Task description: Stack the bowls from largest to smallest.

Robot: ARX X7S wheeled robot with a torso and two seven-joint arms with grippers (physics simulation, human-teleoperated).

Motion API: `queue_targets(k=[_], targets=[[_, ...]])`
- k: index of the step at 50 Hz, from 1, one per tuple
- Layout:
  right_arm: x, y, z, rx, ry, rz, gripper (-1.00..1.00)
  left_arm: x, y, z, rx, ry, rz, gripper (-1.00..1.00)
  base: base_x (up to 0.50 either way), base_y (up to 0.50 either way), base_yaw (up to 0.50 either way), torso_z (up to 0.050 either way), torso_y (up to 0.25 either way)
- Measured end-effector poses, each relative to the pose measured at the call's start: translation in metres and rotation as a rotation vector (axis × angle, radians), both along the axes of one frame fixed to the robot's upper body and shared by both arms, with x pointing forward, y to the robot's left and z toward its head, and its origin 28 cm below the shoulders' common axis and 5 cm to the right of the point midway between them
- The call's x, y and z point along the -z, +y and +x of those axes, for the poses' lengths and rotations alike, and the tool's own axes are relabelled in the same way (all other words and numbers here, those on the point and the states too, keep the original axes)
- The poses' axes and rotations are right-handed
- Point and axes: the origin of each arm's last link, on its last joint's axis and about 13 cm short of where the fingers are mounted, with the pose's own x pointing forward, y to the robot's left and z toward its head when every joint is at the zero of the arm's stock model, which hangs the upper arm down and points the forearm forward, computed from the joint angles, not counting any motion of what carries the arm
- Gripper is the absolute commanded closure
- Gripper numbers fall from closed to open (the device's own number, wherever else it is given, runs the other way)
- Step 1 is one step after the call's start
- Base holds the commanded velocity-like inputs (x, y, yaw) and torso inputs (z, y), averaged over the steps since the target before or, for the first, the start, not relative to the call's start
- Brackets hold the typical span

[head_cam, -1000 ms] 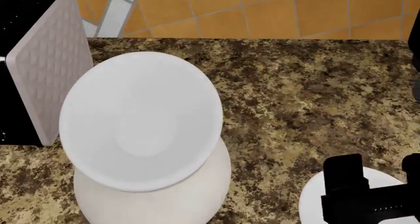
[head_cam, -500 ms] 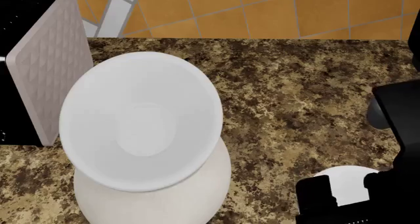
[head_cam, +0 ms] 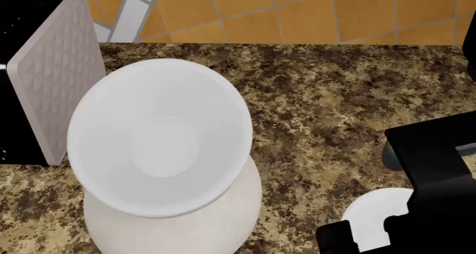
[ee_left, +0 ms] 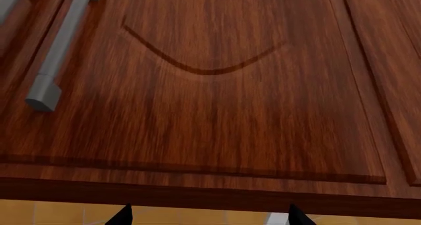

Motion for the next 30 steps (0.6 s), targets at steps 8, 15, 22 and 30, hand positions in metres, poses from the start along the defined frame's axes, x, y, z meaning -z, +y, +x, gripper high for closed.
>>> queue_targets(k=[8,15,22,30], targets=[[0.007,0.001,0.002,-0.006,0.017,-0.001,-1.00,0.001,0.001,0.000,-0.002,0.001,-0.002,-1.00,0.00,0.00,0.00,0.000,0.000],[0.013,0.002,0.003,-0.009,0.032,-0.003,-1.00,0.001,0.001,0.000,-0.002,0.002,-0.003,-1.00,0.00,0.00,0.00,0.000,0.000],[0.019,0.002,0.004,-0.011,0.044,-0.005,-1.00,0.001,0.001,0.000,-0.002,0.002,-0.004,-1.00,0.00,0.00,0.00,0.000,0.000],[0.025,0.002,0.006,-0.013,0.056,-0.002,-1.00,0.002,0.001,0.001,-0.003,0.004,-0.004,-1.00,0.00,0.00,0.00,0.000,0.000]])
